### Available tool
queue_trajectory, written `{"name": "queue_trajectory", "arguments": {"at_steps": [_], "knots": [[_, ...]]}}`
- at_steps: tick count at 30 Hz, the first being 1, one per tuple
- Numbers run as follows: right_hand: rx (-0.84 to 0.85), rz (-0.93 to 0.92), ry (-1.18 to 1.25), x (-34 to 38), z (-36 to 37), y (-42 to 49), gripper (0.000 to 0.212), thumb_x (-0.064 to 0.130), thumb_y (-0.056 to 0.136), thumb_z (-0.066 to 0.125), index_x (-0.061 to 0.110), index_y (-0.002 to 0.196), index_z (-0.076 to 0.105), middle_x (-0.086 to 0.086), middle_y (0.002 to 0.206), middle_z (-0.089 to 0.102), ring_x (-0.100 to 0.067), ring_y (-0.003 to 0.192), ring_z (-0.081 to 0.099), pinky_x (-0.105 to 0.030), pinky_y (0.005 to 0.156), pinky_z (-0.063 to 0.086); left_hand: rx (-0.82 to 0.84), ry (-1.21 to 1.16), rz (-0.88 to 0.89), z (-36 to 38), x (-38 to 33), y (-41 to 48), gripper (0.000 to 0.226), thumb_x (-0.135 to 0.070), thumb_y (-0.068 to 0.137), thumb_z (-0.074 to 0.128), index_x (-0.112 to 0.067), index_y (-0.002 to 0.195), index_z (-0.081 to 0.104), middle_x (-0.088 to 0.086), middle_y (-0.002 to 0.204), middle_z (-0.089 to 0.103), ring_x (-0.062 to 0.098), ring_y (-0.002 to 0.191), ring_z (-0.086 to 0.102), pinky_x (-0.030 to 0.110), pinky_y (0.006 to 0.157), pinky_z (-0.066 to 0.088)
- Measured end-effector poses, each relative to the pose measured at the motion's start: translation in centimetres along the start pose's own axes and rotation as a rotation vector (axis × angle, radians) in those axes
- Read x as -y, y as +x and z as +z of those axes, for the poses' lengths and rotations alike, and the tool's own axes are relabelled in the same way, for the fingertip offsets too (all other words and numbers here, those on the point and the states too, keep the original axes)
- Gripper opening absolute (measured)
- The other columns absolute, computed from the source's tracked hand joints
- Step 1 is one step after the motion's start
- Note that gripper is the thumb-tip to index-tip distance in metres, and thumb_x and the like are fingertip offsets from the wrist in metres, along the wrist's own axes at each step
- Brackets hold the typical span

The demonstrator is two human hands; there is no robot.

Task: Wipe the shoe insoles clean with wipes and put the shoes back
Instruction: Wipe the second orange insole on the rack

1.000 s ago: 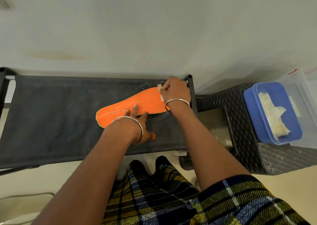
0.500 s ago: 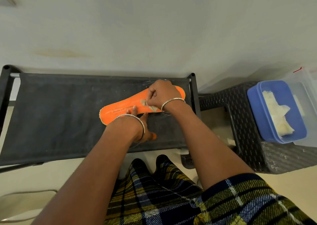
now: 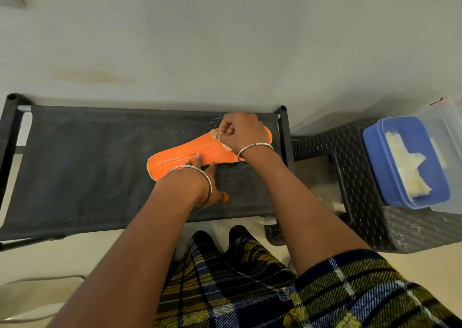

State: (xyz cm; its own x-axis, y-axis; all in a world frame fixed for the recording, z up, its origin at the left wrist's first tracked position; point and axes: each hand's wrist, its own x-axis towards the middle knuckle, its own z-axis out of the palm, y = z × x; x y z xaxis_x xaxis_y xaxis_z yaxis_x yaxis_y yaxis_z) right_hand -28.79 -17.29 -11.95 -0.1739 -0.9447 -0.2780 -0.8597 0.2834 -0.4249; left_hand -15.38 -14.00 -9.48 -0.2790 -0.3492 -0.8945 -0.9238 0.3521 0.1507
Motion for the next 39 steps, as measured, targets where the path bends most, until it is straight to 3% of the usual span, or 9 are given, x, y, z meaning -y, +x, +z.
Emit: {"name": "queue_trajectory", "arguments": {"at_steps": [5,11,16,22,27,32,34,37,39], "knots": [[0.260,-0.107,0.004,0.35,-0.34,-0.15,0.007,0.010,0.075,0.076,0.017,0.078,0.078,0.010,0.070,0.065,-0.011,0.072,0.066,-0.032,0.076,0.057,-0.002,-0.007,-0.001,-0.07,-0.17,-0.16,0.089,-0.055,0.095,0.046,-0.027,0.152,-0.017,0.008,0.157,-0.030,0.035,0.147,-0.014,0.054,0.117,0.009],[-0.011,-0.017,-0.024,0.34,0.23,0.10,0.009,0.016,0.084,0.068,0.023,0.085,0.073,0.004,0.085,0.070,-0.020,0.087,0.066,-0.033,0.081,0.054,-0.005,-0.017,0.002,-0.11,0.10,-0.02,0.089,-0.056,0.095,0.045,-0.027,0.152,-0.016,0.009,0.157,-0.028,0.035,0.148,-0.011,0.054,0.118,0.011],[0.292,-0.126,-0.032,0.56,-0.25,-0.15,0.009,0.010,0.073,0.075,0.018,0.075,0.078,0.011,0.065,0.064,-0.013,0.073,0.068,-0.030,0.075,0.057,-0.017,-0.030,0.001,-0.09,-0.14,0.00,0.089,-0.055,0.095,0.046,-0.028,0.152,-0.016,0.008,0.157,-0.028,0.035,0.147,-0.013,0.053,0.118,0.009],[-0.003,0.010,-0.026,-0.06,0.14,0.22,0.003,0.024,0.084,0.072,0.024,0.083,0.069,0.006,0.080,0.066,-0.018,0.083,0.064,-0.031,0.078,0.054,-0.015,-0.033,0.002,-0.01,0.10,0.19,0.089,-0.056,0.095,0.046,-0.027,0.153,-0.015,0.008,0.157,-0.028,0.036,0.147,-0.012,0.053,0.118,0.010],[0.261,-0.106,-0.023,0.45,-0.14,-0.19,0.010,0.011,0.073,0.076,0.021,0.073,0.075,0.013,0.066,0.062,-0.011,0.072,0.065,-0.036,0.080,0.059,-0.019,-0.032,0.005,-0.08,-0.05,0.16,0.089,-0.056,0.095,0.045,-0.028,0.152,-0.016,0.008,0.158,-0.028,0.036,0.148,-0.009,0.053,0.118,0.010],[-0.033,0.051,-0.034,0.41,-0.11,-0.09,0.010,0.017,0.084,0.066,0.023,0.086,0.073,0.001,0.089,0.071,-0.024,0.089,0.066,-0.037,0.084,0.055,-0.015,-0.037,0.003,-0.14,-0.03,0.04,0.088,-0.056,0.095,0.045,-0.026,0.153,-0.014,0.008,0.158,-0.027,0.036,0.148,-0.009,0.053,0.118,0.011],[0.031,0.008,-0.006,0.46,-0.32,-0.03,0.010,0.013,0.081,0.070,0.020,0.084,0.076,0.003,0.081,0.070,-0.020,0.084,0.067,-0.035,0.084,0.056,-0.012,-0.037,0.002,-0.12,0.00,0.05,0.088,-0.056,0.095,0.045,-0.027,0.153,-0.014,0.008,0.158,-0.028,0.036,0.148,-0.008,0.053,0.118,0.011],[0.264,-0.079,-0.017,0.76,-0.38,-0.31,0.009,0.009,0.074,0.076,0.017,0.077,0.078,0.009,0.068,0.065,-0.012,0.072,0.067,-0.034,0.080,0.059,-0.018,-0.040,0.005,-0.14,-0.11,0.00,0.088,-0.056,0.095,0.046,-0.029,0.152,-0.016,0.008,0.158,-0.027,0.036,0.148,-0.008,0.053,0.118,0.011],[0.219,-0.027,-0.045,0.41,-0.35,-0.03,0.005,0.016,0.075,0.077,0.021,0.075,0.076,0.008,0.072,0.069,-0.015,0.077,0.068,-0.033,0.080,0.058,-0.022,-0.036,0.006,-0.20,-0.06,-0.05,0.088,-0.056,0.095,0.045,-0.028,0.152,-0.015,0.008,0.158,-0.027,0.036,0.148,-0.009,0.054,0.118,0.011]]}}
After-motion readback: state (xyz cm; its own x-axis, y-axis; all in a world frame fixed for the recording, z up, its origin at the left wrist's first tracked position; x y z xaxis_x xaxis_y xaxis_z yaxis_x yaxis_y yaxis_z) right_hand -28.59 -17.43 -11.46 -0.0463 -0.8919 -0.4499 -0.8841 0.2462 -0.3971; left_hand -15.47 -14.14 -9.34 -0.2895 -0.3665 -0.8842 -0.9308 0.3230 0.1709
